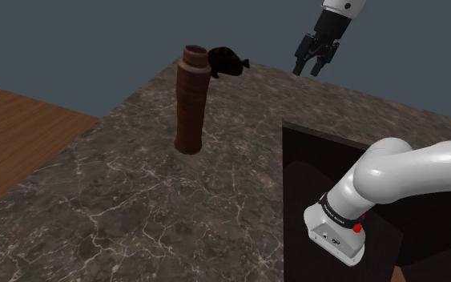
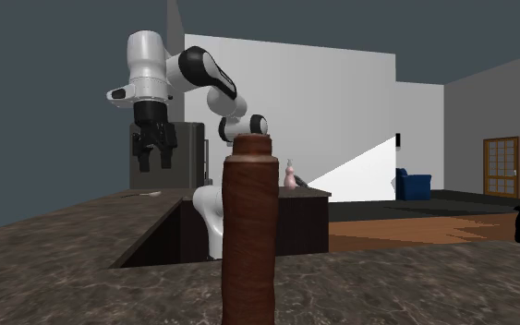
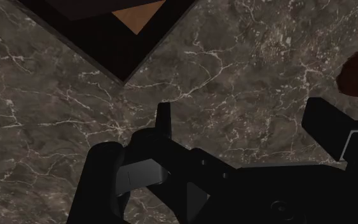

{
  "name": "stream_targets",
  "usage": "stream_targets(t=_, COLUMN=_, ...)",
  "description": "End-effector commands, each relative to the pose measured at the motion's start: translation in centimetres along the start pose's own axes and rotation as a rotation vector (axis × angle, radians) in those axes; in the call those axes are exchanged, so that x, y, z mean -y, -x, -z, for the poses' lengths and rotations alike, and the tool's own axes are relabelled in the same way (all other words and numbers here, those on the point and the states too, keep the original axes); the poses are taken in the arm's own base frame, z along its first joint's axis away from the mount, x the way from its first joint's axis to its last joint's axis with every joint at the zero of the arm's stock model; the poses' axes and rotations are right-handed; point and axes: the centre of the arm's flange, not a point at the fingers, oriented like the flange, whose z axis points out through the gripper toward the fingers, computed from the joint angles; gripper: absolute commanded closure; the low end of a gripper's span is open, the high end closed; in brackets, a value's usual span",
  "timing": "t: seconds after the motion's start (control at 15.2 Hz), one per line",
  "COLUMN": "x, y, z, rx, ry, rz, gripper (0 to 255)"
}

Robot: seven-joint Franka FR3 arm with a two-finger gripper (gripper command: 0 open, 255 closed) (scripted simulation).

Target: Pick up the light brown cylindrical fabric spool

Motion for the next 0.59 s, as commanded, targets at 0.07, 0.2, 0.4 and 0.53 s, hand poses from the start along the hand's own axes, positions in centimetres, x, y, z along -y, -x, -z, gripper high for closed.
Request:
stream_targets(t=0.07, x=1.4, y=0.0, z=0.3, rx=0.002, ry=0.007, rz=-0.016, gripper=0)
stream_targets(t=0.2, x=4.2, y=0.1, z=0.7, rx=0.007, ry=0.020, rz=-0.049, gripper=0)
stream_targets(t=0.4, x=8.4, y=-0.1, z=1.4, rx=0.014, ry=0.040, rz=-0.099, gripper=0)
stream_targets(t=0.53, x=11.2, y=-0.3, z=1.8, rx=0.018, ry=0.053, rz=-0.131, gripper=0)
